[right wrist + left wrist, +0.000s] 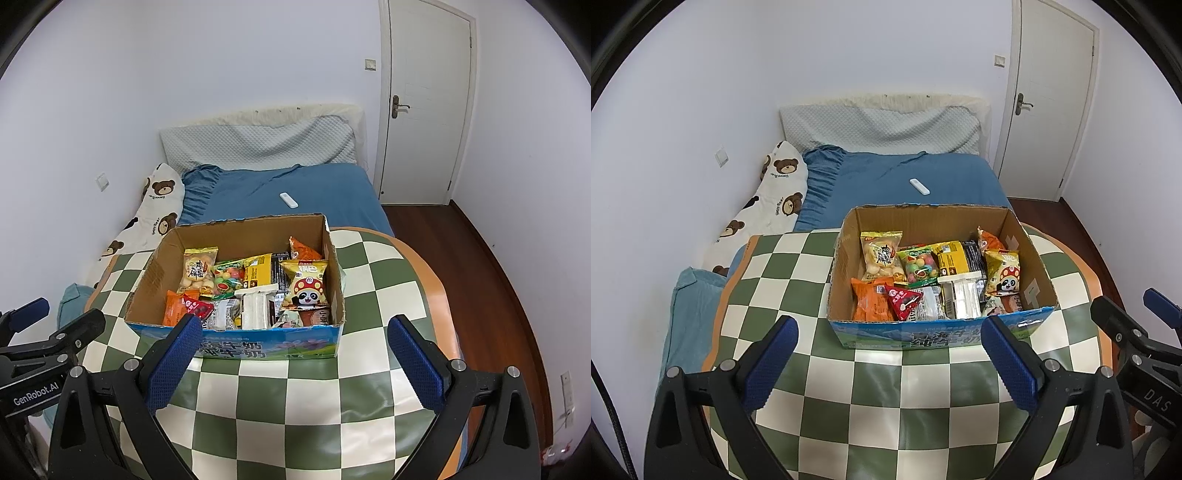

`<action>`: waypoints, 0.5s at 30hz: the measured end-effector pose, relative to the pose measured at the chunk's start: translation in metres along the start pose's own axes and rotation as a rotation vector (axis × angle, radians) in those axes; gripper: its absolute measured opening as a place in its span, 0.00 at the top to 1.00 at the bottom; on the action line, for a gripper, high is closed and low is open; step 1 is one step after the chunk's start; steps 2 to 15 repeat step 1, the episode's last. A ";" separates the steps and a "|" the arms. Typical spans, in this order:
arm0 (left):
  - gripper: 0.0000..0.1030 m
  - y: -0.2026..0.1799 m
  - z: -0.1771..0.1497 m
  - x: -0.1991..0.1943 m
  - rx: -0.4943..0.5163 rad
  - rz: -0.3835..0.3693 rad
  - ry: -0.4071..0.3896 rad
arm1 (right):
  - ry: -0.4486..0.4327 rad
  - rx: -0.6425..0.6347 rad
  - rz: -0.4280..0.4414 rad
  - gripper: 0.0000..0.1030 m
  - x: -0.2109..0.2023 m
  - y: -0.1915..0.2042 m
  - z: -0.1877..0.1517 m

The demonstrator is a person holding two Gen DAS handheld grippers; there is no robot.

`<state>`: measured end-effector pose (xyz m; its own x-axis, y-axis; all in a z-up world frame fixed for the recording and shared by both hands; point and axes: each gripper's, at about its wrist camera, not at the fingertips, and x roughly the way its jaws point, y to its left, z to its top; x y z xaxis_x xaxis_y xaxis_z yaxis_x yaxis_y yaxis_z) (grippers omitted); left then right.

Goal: Organize snacks

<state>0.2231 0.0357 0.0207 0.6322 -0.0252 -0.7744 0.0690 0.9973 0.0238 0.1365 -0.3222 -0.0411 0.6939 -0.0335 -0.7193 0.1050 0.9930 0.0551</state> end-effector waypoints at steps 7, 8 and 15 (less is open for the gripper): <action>0.01 0.000 0.000 -0.001 -0.001 0.001 -0.002 | 0.001 0.000 0.000 0.01 0.000 0.000 0.000; 0.01 0.000 0.000 -0.001 -0.001 0.001 -0.002 | 0.001 0.000 0.000 0.01 0.000 0.000 0.000; 0.01 0.000 0.000 -0.001 -0.001 0.001 -0.002 | 0.001 0.000 0.000 0.01 0.000 0.000 0.000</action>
